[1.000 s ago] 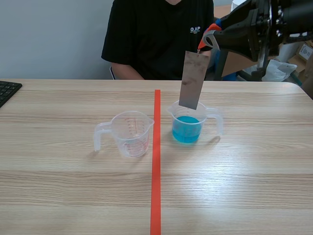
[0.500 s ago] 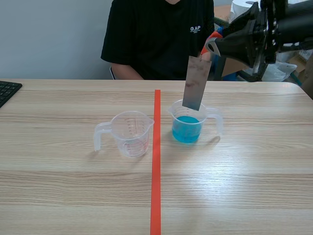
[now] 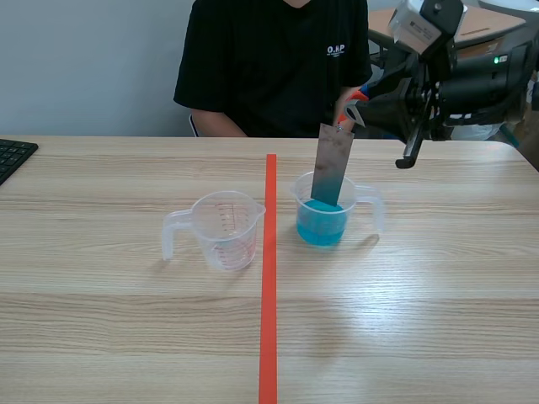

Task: Do the redox reaction experiment.
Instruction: 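Lower the plate into the blue solution, then hold the plate still in the solution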

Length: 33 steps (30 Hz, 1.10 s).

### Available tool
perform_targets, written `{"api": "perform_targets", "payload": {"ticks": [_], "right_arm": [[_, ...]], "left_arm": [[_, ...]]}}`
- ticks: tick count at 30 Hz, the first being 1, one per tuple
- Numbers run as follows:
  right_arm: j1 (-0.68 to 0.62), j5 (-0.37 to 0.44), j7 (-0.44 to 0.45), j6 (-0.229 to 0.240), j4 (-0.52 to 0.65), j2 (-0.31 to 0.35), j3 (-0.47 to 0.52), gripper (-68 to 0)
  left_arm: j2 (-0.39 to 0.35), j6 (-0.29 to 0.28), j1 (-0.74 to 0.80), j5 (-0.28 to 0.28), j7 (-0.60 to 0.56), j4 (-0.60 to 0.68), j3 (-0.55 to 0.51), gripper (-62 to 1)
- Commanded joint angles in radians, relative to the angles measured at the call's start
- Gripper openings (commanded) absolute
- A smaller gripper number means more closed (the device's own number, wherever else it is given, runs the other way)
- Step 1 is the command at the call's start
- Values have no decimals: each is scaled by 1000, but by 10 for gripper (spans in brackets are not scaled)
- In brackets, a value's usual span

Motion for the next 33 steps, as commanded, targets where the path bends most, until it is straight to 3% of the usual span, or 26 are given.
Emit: {"api": "perform_targets", "payload": {"ticks": [1, 9, 20, 33], "right_arm": [[24, -6, 27, 6, -2, 3, -9, -662], [23, -88, 57, 6, -47, -33, -10, -662], [23, -111, 72, 6, -64, -35, -74, -662], [24, -114, 76, 6, -68, -32, -76, -662]], "left_arm": [[2, -2, -1, -3, -16, 6, 4, -569], [2, -2, -1, -3, -16, 6, 4, -569], [2, -3, -3, -3, -16, 6, 5, -569], [2, -2, -3, -3, -16, 6, 5, -569]]}}
